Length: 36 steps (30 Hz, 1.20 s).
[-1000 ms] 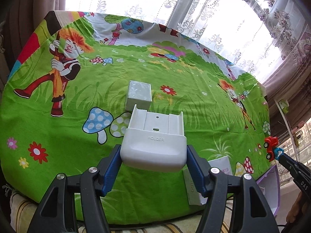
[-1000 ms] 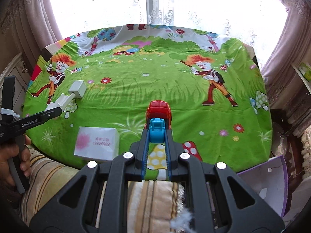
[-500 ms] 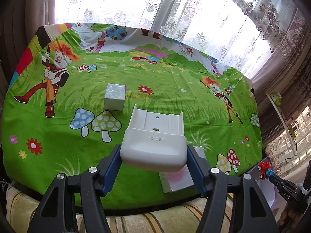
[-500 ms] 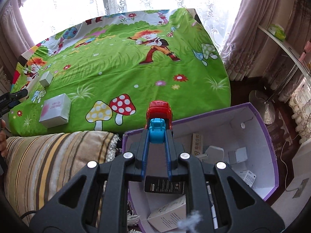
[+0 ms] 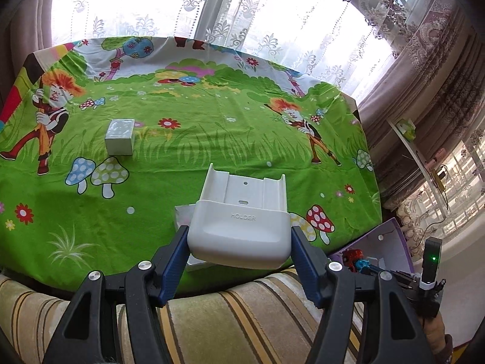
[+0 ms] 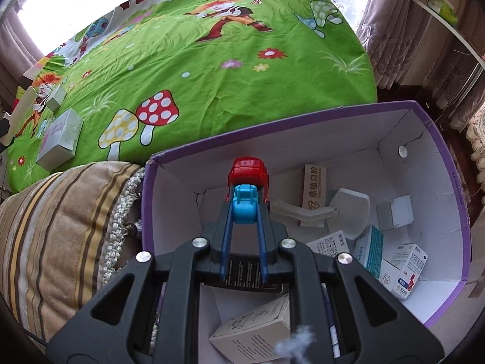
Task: Organize rigid objects
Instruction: 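Open the right then the left gripper to drop car and holder inside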
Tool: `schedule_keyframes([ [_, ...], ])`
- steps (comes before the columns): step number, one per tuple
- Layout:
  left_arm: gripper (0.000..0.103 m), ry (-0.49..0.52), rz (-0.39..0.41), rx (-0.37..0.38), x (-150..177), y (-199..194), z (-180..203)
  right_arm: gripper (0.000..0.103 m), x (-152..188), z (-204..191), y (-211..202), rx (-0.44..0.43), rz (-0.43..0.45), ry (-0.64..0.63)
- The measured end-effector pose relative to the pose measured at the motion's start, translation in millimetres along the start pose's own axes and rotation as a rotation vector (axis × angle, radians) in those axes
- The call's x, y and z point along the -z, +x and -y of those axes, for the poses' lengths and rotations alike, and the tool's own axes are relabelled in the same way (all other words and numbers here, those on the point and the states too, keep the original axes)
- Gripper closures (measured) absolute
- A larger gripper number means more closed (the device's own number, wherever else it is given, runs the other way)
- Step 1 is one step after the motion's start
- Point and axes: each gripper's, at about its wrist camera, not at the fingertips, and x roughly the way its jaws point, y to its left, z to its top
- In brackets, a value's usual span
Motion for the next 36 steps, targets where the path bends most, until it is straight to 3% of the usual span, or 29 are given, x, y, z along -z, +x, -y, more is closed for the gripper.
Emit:
schedule_keyframes([
  [14,0.038,0.083,-0.052,0.053,14,7,53,0.081,7,7,51,-0.071,-0.145,-0.019],
  [16,0.038,0.097,-0.060,0.065,17,8,61,0.077,7,12,45,-0.066,-0.129,-0.003],
  [21,0.038,0.133,-0.089,0.105,24,12,84,0.047,11,32,14,-0.033,-0.057,0.048],
  [27,0.038,0.182,-0.143,0.184,37,17,117,0.039,25,59,-20,0.044,0.006,0.098],
  [36,0.038,0.267,-0.213,0.290,62,19,166,0.033,39,85,-62,0.070,0.079,0.166],
])
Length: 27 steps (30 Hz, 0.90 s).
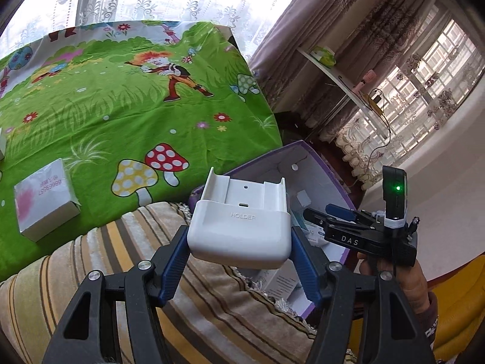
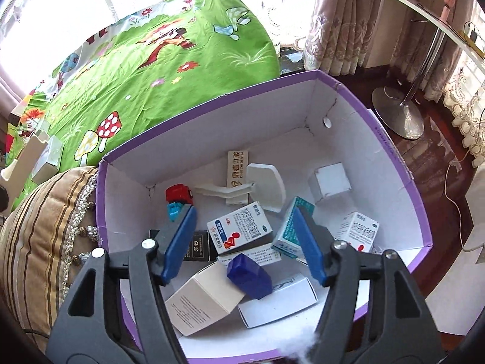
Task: Organize rigid objects
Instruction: 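Open the right then the left gripper to drop car and holder inside, then move both open grippers back over the last items on the bed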
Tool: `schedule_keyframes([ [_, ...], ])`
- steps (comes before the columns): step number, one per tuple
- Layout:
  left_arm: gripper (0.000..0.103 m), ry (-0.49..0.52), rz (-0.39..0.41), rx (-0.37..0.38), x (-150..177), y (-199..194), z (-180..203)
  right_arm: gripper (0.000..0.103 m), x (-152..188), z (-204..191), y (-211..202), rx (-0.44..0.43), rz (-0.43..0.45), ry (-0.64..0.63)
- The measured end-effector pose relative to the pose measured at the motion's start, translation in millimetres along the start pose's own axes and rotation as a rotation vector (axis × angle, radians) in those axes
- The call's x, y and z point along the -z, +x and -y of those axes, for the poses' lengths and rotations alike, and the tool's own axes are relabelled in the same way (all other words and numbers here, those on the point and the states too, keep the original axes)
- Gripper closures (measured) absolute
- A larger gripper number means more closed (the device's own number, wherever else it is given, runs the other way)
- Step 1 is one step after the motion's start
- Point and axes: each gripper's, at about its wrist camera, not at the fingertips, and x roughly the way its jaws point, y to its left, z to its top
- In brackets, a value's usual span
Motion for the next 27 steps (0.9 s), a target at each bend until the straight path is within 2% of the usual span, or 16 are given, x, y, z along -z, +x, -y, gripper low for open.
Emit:
schedule_keyframes([
  [7,0.037,0.054,-0.062,0.111,7,15,32,0.031,-6,9,-15,0.012,0.042,0.015],
  [15,0.035,0.019,-0.057,0.113,7,12,24,0.030,-7,6,-19,0.015,0.049,0.007],
  [27,0.035,-0.028,-0.024,0.100,6,1,5,0.029,-12,-30,-32,-0.008,0.066,-0.071],
])
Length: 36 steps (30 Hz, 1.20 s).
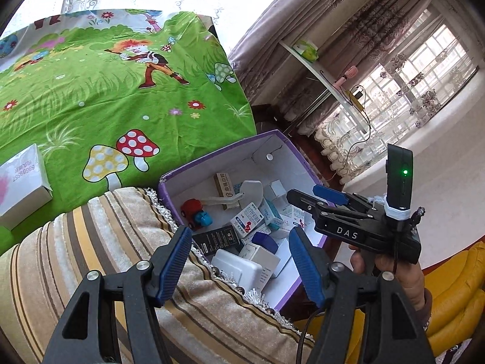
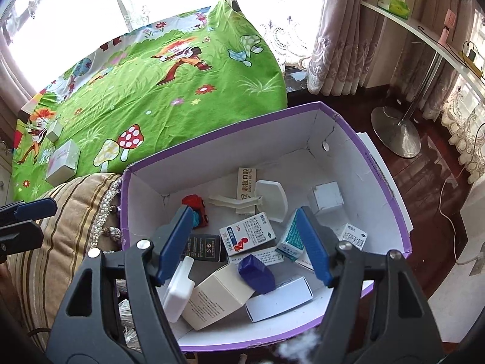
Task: Organize rigid objects
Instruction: 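Move both open grippers back over the last items on the bed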
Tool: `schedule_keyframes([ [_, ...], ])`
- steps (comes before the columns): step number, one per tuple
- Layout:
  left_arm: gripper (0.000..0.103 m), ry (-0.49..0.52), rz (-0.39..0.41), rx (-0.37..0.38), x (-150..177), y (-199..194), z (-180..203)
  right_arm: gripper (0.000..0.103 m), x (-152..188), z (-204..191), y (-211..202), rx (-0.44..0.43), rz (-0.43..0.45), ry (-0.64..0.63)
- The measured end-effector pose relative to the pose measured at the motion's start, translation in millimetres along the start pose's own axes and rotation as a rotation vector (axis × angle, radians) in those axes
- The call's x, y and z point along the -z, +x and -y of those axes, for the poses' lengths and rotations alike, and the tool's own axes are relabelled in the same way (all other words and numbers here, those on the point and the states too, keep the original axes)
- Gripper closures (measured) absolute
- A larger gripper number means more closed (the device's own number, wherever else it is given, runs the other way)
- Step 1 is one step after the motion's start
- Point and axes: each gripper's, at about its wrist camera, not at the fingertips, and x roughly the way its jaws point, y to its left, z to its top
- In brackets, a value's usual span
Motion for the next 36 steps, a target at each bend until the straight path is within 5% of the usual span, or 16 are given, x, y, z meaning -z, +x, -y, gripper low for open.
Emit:
schedule_keyframes([
  [18,0.034,-0.291,0.210,-0.150,3,-92,-128,0.022,-32,-136,-44,-0.152,0.092,-0.263],
  [36,0.019,-0.529,0.353,-0.285,31,-166,-233,0.014,-43,-302,22,-0.280,-0.031,-0.411],
])
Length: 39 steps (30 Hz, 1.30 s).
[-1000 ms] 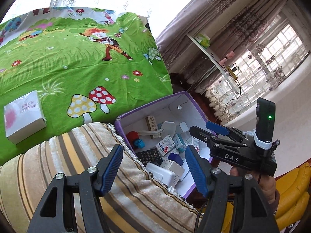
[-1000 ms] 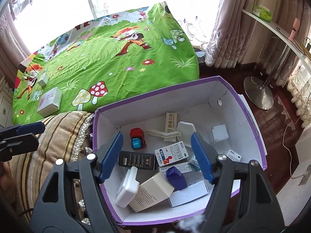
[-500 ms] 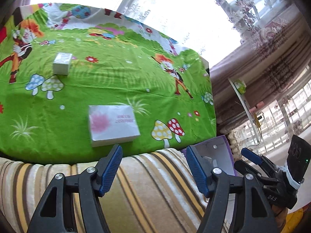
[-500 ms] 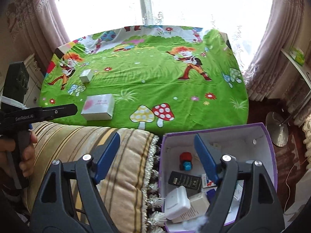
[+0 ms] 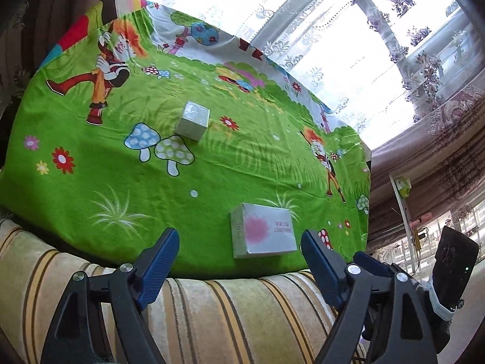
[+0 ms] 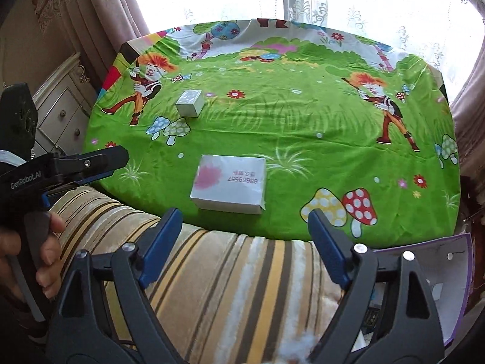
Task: Organize rigid objects
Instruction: 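Move both open grippers back over the last items on the bed, then grasp the pink-printed white box with the right gripper while the left grasps the white cube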
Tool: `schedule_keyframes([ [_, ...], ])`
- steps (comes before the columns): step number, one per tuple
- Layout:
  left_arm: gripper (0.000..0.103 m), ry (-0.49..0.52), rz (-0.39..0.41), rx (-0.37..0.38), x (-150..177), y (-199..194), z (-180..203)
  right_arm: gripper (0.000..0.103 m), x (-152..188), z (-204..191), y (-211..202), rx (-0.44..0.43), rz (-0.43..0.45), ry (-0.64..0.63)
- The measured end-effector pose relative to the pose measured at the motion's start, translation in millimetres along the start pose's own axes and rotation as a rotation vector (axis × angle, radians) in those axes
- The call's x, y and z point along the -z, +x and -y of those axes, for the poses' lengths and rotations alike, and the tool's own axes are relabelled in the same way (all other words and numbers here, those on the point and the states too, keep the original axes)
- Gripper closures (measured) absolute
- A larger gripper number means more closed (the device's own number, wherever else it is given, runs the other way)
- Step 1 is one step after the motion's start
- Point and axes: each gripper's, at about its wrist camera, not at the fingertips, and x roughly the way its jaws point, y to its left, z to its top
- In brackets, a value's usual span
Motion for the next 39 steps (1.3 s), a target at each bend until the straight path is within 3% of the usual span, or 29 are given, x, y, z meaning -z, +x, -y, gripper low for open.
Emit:
schedule_keyframes([
  [11,0.016,0.025,0.006,-0.072,-23,2,-15,0.004,-20,-17,58,0.026,-0.126,0.022],
  [21,0.015,0.065,0.029,-0.152,-54,11,-21,0.004,-31,-23,100,0.048,-0.210,0.015],
  [35,0.014,0.135,-0.027,-0.248,-85,73,-19,0.002,-36,-8,130,0.092,-0.231,0.034],
  [39,0.014,0.180,-0.020,-0.295,-95,93,-12,0.008,-38,-3,131,0.113,-0.209,0.030],
])
